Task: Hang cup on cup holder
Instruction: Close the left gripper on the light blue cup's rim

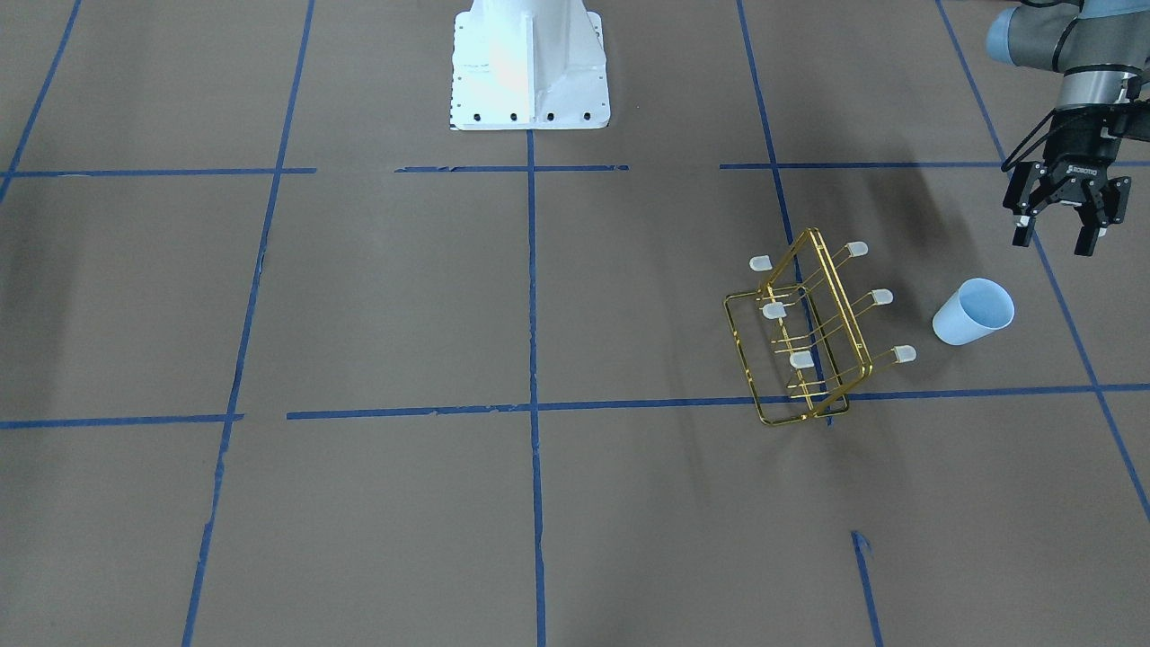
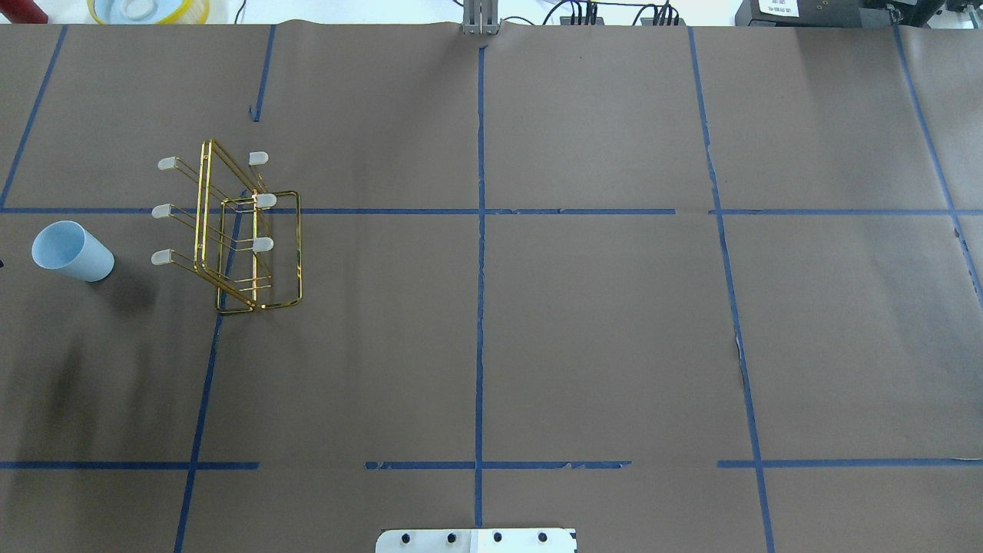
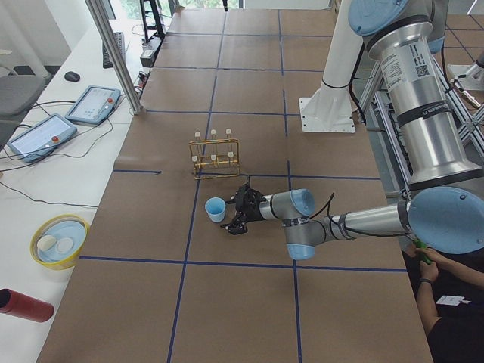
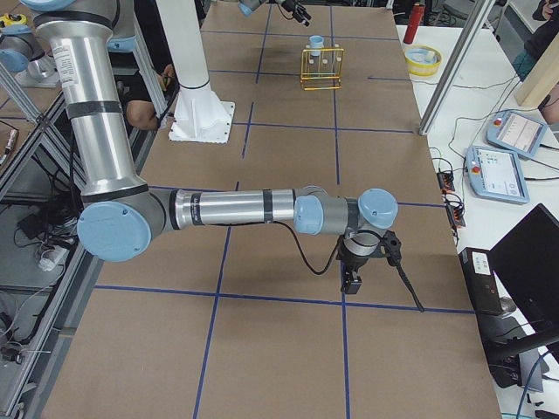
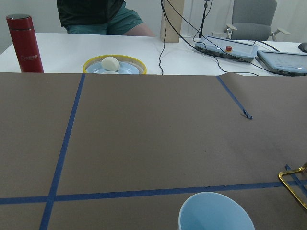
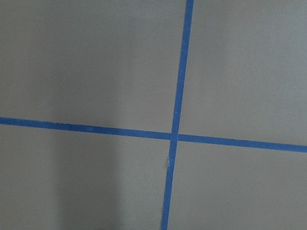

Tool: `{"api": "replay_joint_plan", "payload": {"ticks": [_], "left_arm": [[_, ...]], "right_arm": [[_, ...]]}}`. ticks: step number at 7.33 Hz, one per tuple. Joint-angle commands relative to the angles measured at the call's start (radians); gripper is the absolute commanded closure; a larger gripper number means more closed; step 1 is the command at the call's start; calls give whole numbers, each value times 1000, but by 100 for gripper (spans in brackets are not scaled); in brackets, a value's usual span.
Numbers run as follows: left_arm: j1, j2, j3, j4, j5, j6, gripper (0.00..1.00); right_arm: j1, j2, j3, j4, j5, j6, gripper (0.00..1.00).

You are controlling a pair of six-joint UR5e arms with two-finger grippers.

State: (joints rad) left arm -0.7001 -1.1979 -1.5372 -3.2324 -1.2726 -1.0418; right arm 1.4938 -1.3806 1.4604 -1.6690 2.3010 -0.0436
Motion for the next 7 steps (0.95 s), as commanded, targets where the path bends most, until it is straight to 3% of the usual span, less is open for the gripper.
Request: {"api": "replay_joint_plan", "payload": {"ticks": [1, 4, 7], "left_arm": [[104, -28, 38, 0, 132, -14, 1], [171, -49, 42, -1, 244, -9, 1], [189, -117, 117, 3, 344, -15, 1]], "right_arm": [[0, 0, 0, 0, 0, -1, 0], [0, 0, 0, 0, 0, 1, 0], [0, 0, 0, 0, 0, -1, 0]]}}
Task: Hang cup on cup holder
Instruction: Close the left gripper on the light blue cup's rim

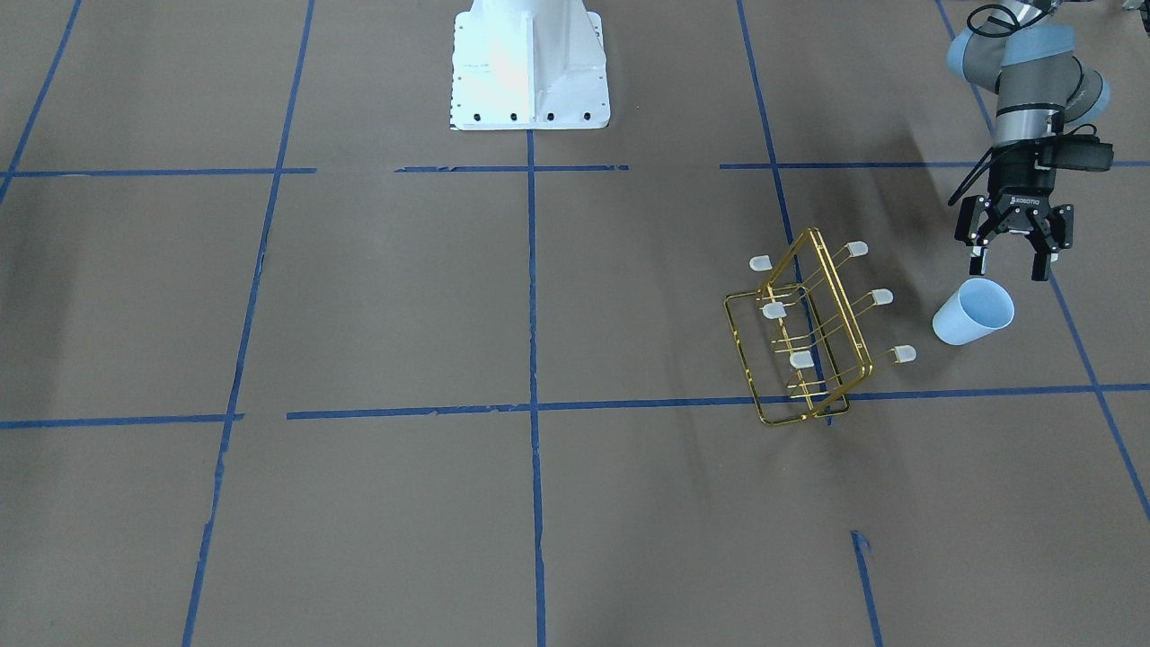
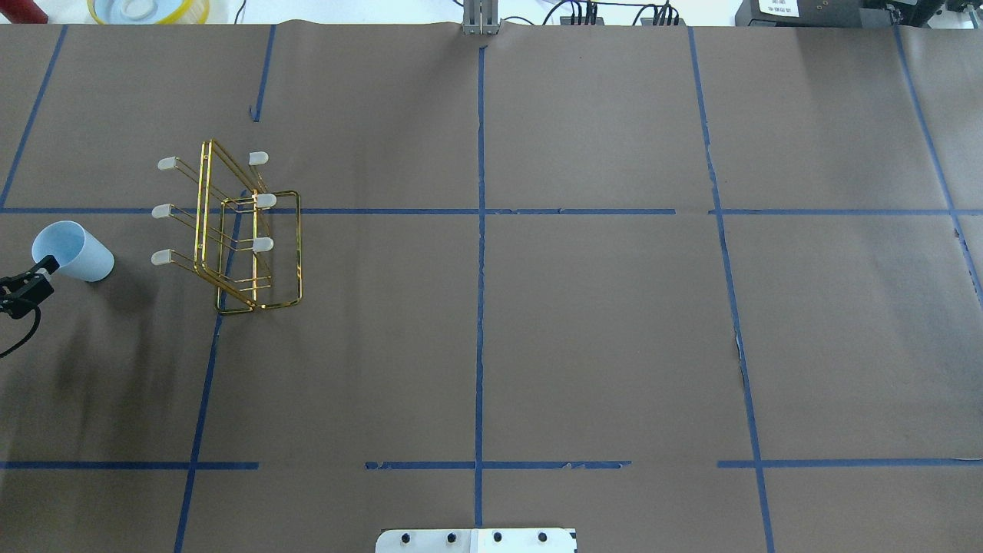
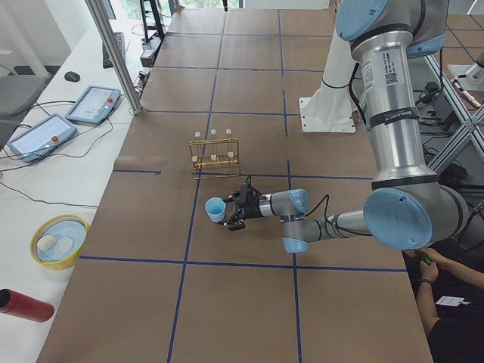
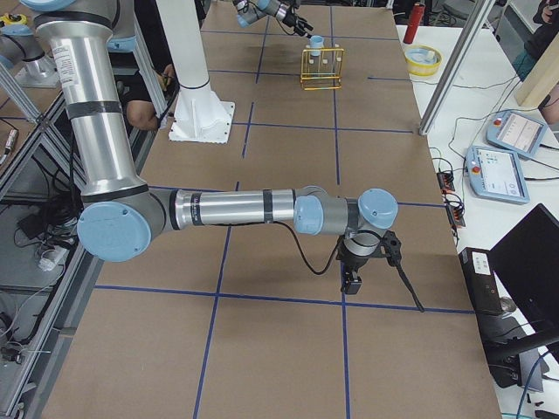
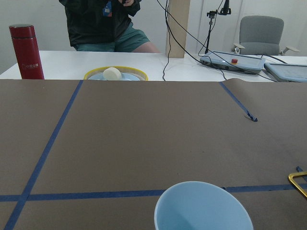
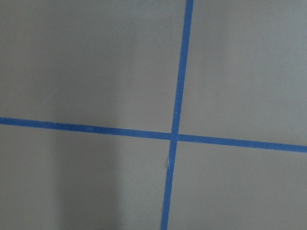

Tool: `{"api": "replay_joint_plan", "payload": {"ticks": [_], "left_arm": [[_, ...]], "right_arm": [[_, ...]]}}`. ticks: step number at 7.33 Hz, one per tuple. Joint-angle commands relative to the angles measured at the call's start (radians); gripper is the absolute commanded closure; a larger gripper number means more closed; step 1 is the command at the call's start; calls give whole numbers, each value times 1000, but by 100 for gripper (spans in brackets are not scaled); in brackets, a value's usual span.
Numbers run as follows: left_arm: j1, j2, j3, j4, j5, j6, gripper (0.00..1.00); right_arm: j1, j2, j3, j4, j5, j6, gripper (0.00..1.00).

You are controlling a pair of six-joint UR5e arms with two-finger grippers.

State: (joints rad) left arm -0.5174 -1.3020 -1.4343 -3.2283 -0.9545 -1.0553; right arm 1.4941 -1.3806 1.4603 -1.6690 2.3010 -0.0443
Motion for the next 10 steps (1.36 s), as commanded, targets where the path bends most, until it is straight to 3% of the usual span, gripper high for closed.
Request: {"api": "replay_joint_plan", "payload": {"ticks": [1, 3, 6, 8, 10], "left_arm": [[8, -31, 32, -1, 31, -2, 1], [11, -69, 49, -14, 46, -6, 1], [11, -36, -23, -65, 65, 11, 1], [16, -37, 35, -42, 129, 9, 1], [25, -37, 41, -44, 131, 3, 1]], "right_arm": [[-1, 0, 0, 0, 0, 0, 0], [0, 0, 0, 0, 0, 0, 0], [0, 0, 0, 0, 0, 0, 0], [0, 0, 0, 0, 0, 0, 0], [0, 0, 0, 0, 0, 0, 0]]}}
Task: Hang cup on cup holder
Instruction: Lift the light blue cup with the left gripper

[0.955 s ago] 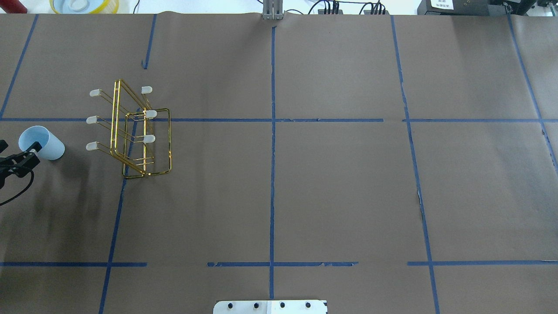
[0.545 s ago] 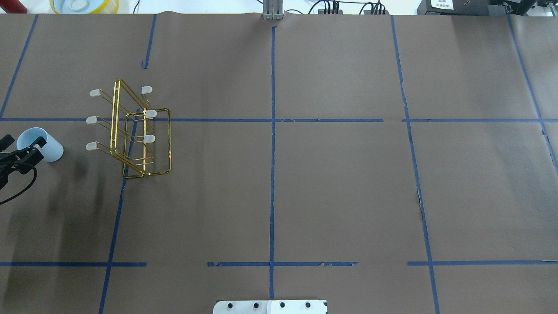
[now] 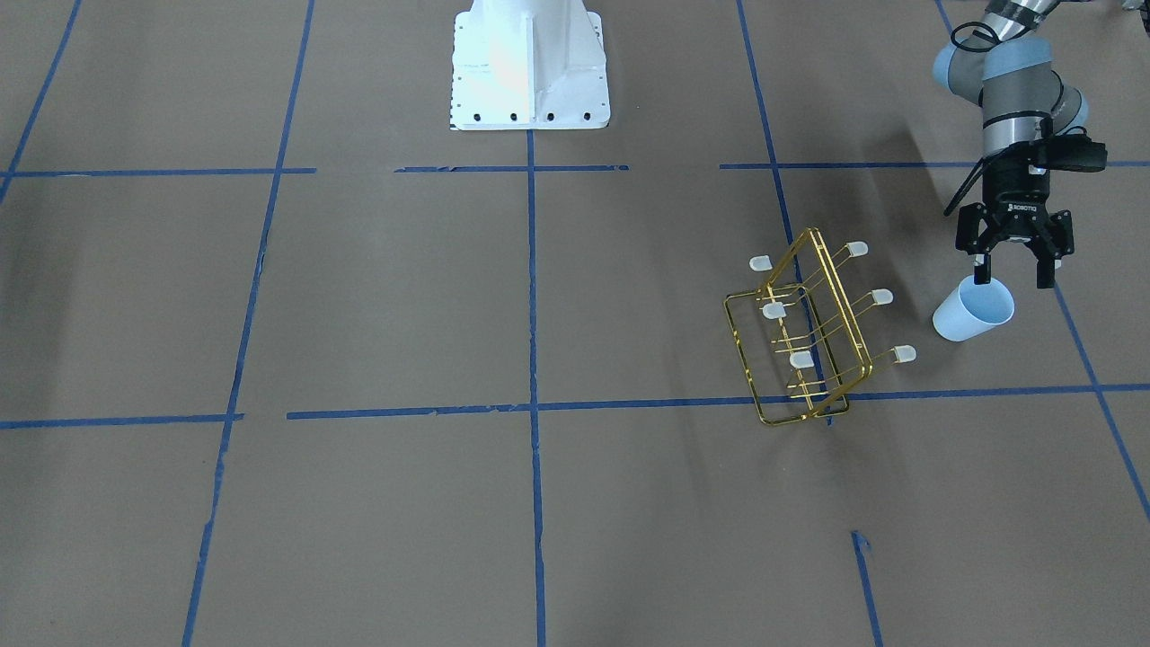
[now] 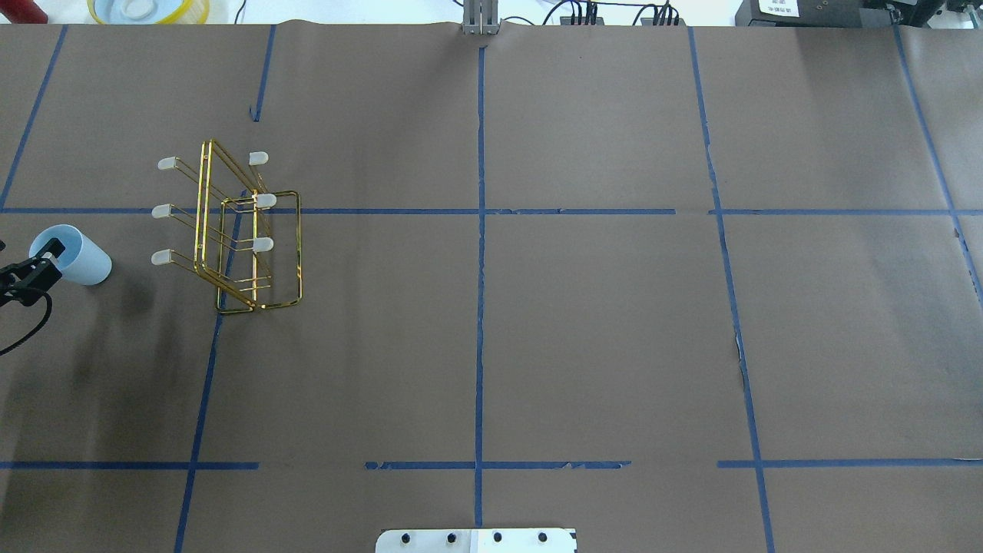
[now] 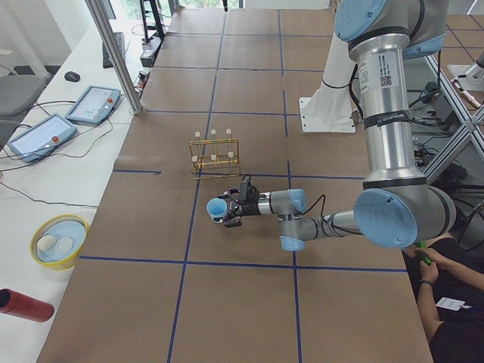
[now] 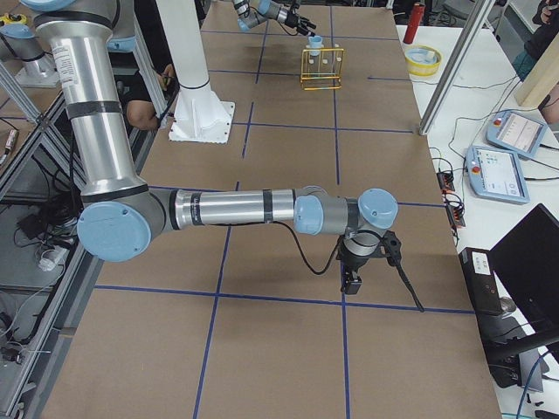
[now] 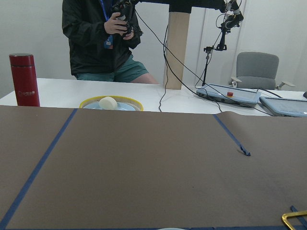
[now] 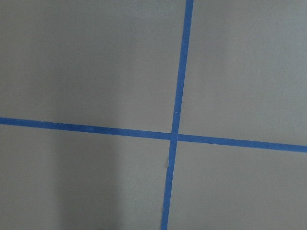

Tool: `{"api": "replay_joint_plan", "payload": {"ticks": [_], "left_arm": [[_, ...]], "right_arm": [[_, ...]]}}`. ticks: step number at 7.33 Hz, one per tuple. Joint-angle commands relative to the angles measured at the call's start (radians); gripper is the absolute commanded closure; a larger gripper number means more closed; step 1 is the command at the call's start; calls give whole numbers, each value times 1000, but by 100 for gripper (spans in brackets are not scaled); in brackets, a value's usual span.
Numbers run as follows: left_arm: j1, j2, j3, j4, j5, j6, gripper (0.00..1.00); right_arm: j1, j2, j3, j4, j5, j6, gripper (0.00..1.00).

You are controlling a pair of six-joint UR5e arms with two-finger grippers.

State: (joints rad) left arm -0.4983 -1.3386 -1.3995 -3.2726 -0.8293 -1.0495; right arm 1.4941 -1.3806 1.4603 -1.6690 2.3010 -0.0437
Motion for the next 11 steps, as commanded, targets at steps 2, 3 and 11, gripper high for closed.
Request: {"api": "replay_joint_plan", "payload": {"ticks": [2, 3, 11], "left_arm": [[10, -13, 7, -1, 4, 3, 1], [17, -16, 8, -1, 4, 3, 1], [63, -86, 103, 11, 4, -6, 1]], "right_arm": [[0, 0, 0, 0, 0, 1, 0], [0, 0, 0, 0, 0, -1, 0], [0, 0, 0, 0, 0, -1, 0]]}}
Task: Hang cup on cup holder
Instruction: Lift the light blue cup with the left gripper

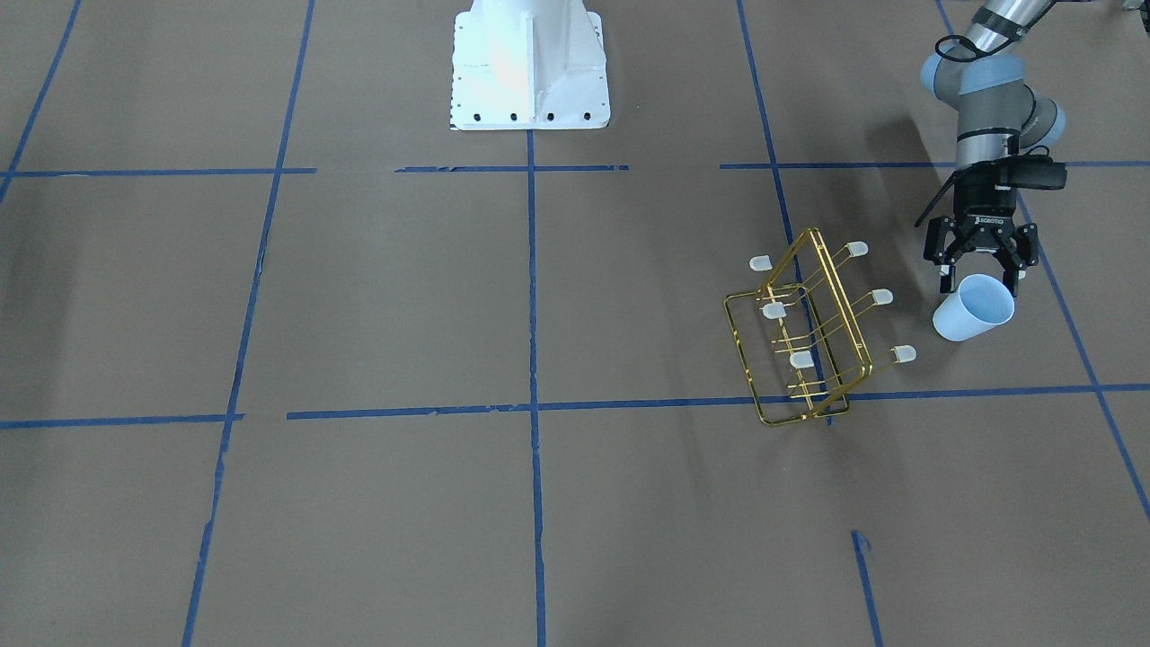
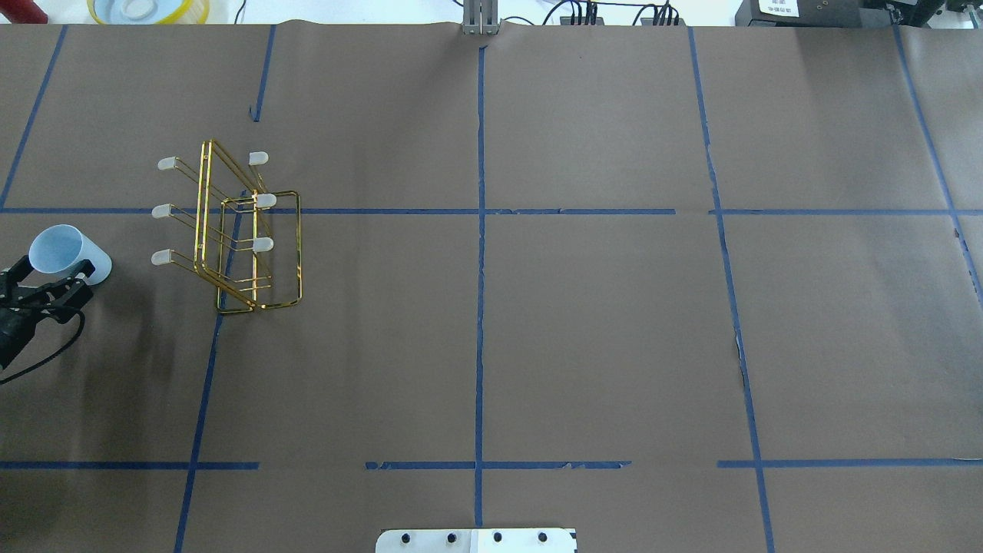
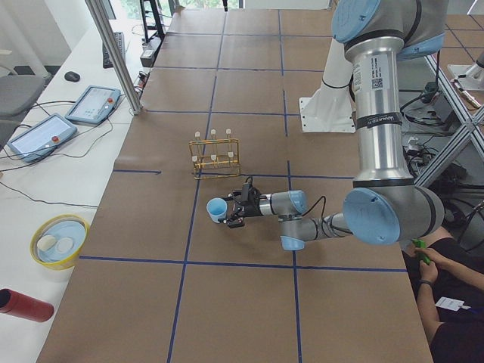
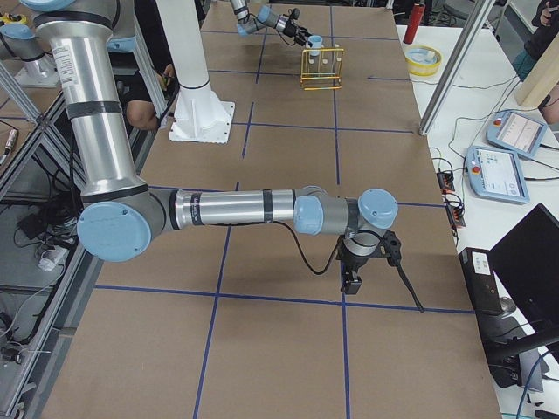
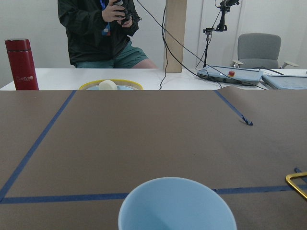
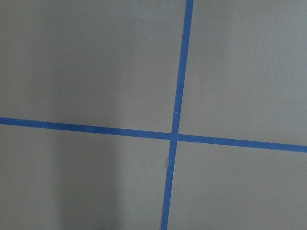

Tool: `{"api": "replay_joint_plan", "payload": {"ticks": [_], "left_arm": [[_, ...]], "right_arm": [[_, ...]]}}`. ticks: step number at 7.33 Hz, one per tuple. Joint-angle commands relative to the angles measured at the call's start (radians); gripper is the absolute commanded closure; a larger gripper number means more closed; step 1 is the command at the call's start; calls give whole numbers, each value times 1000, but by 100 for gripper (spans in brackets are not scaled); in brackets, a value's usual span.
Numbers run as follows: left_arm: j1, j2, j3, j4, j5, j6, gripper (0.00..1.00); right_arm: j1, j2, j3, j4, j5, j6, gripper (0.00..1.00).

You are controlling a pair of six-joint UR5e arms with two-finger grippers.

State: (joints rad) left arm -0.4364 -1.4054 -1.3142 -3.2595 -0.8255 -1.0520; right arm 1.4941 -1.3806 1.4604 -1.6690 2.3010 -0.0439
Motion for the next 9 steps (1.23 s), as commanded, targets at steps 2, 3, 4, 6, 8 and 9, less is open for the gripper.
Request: {"api": "replay_joint_plan", "payload": {"ticks": [2, 3, 4, 6, 8, 9], "left_arm": [[-1, -30, 27, -2, 9, -55, 1], [1, -50, 48, 0, 11, -71, 1], [-1, -50, 56, 0, 17, -72, 1], [-1, -50, 69, 0, 46, -66, 2], [-2, -53, 76, 1, 46, -68, 2], [-1, -55, 76, 3, 46, -69, 2]], "right_arm": [[0, 0, 0, 0, 0, 1, 0], [0, 0, 0, 0, 0, -1, 0], [0, 0, 0, 0, 0, -1, 0], [0, 0, 0, 0, 0, 1, 0], [0, 0, 0, 0, 0, -1, 0], [0, 0, 0, 0, 0, 1, 0]]}}
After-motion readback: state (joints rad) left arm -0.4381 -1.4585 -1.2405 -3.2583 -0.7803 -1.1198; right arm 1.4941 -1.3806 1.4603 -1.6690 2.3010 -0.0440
